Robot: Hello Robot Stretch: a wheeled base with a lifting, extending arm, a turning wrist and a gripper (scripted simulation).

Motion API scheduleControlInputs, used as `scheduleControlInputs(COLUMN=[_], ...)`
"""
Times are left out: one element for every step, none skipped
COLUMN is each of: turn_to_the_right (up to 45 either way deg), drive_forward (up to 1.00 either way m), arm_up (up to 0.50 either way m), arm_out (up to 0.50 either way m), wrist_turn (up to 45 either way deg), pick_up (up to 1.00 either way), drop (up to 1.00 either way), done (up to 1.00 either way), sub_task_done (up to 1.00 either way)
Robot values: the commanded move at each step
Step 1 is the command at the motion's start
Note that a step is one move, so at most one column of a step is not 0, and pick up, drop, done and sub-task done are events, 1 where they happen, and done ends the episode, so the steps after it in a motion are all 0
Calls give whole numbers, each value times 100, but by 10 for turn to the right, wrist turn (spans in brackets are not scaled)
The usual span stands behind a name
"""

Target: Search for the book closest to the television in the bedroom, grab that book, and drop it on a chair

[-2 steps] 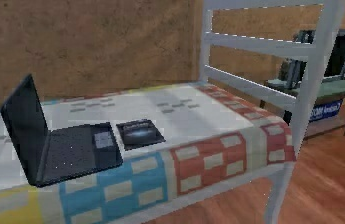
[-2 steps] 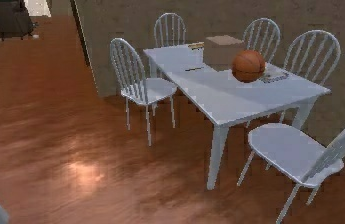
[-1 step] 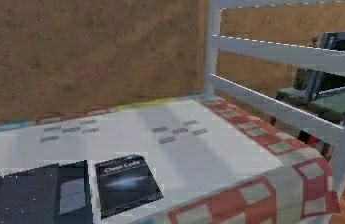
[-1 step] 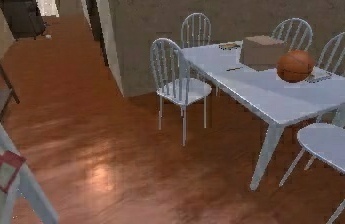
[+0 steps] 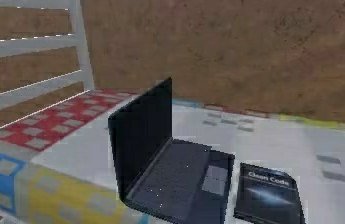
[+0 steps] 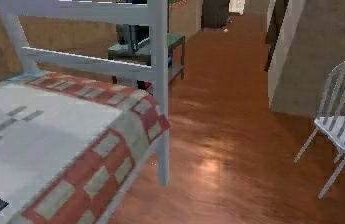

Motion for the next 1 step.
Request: scheduleControlInputs(turn_to_the_right=[-450], drive_forward=[0], arm_up=[0], arm_out=[0], wrist_turn=[0], pick_up=[0], drop=[0], done=[0], sub_task_done=[0])
